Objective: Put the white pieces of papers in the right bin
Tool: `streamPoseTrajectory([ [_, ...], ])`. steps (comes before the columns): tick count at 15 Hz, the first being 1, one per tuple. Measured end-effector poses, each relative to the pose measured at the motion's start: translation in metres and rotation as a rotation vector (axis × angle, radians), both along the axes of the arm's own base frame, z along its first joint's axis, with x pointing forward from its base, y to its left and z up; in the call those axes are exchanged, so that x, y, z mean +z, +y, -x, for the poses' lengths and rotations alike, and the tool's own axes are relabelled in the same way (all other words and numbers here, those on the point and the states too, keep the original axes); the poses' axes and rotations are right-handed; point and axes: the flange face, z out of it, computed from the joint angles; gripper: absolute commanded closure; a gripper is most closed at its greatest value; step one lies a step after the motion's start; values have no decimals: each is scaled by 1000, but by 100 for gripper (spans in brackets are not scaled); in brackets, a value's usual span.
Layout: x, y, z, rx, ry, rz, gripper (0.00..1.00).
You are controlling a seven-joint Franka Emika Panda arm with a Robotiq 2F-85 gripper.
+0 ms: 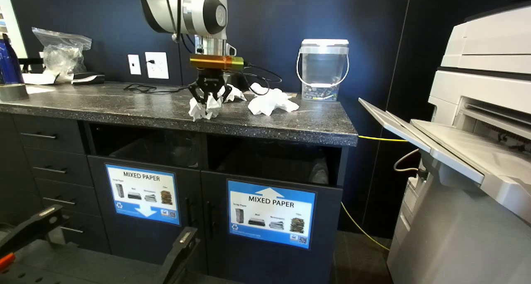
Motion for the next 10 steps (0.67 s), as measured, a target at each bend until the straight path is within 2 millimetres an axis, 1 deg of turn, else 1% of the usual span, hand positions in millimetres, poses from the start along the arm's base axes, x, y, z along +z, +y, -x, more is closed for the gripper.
streamPoseTrajectory([
  [4, -1, -1, 32, -45, 17, 7, 81],
  [10, -7, -3, 68, -111, -52, -2, 81],
])
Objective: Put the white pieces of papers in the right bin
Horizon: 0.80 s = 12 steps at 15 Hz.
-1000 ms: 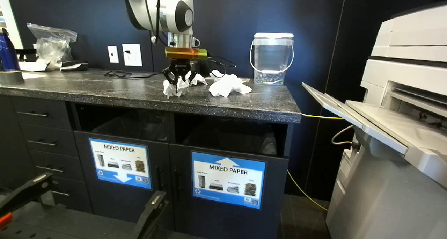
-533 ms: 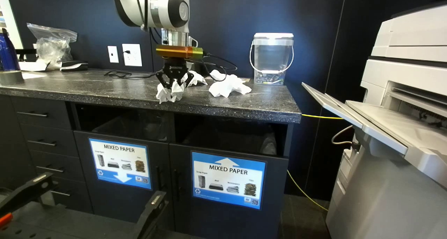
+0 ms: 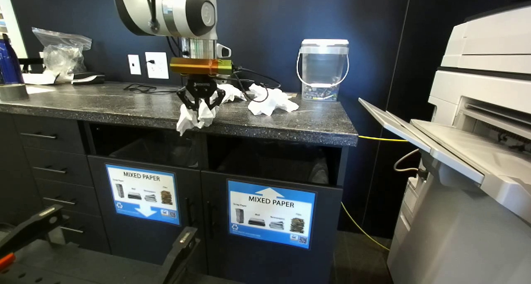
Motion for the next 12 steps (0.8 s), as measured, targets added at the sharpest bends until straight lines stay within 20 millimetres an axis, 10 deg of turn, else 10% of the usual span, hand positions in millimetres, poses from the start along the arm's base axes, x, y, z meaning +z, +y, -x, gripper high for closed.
streamPoseTrajectory([
  [12, -113, -36, 107, -223, 52, -9, 82],
])
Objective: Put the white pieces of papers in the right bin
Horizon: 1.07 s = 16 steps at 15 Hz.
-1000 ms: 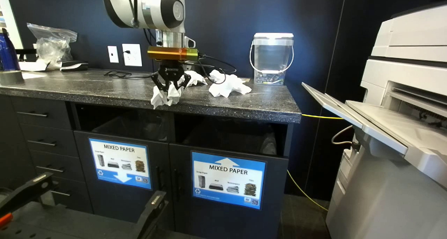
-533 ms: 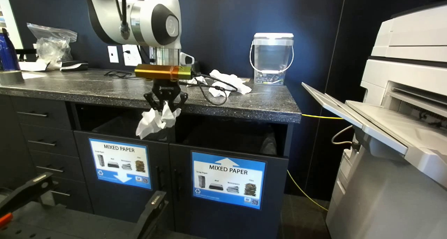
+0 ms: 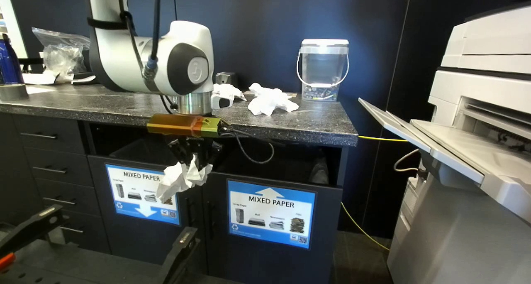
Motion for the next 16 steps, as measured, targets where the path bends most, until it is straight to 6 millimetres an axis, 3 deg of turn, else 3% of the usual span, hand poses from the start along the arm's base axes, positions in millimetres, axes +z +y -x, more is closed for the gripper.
streamPoseTrajectory([
  [11, -59, -40, 20, -75, -425, -10, 82],
  [16, -88, -57, 8, -84, -603, 6, 82],
])
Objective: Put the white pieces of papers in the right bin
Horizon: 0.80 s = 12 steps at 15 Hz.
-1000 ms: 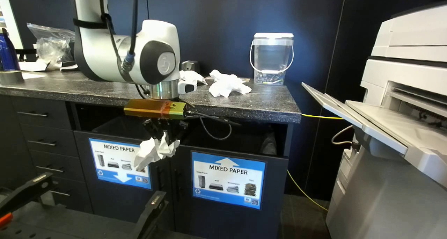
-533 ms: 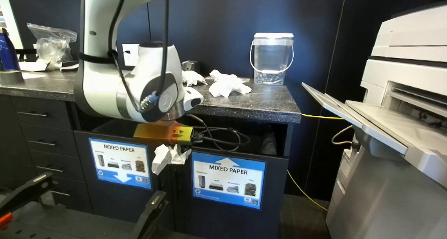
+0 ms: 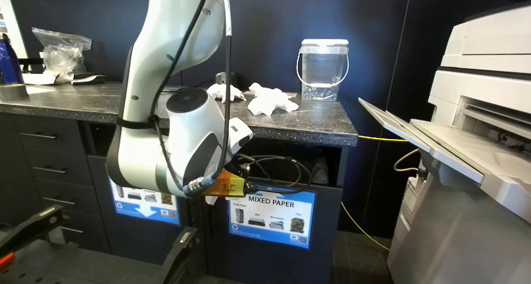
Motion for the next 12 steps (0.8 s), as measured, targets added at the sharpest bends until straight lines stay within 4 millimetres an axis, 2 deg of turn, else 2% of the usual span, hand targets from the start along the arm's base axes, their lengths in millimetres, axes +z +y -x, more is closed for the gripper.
streamPoseTrajectory([
  [6, -15, -10, -34, 5, -158, 33, 82],
  [12, -21, -17, -47, -4, -266, 38, 82],
])
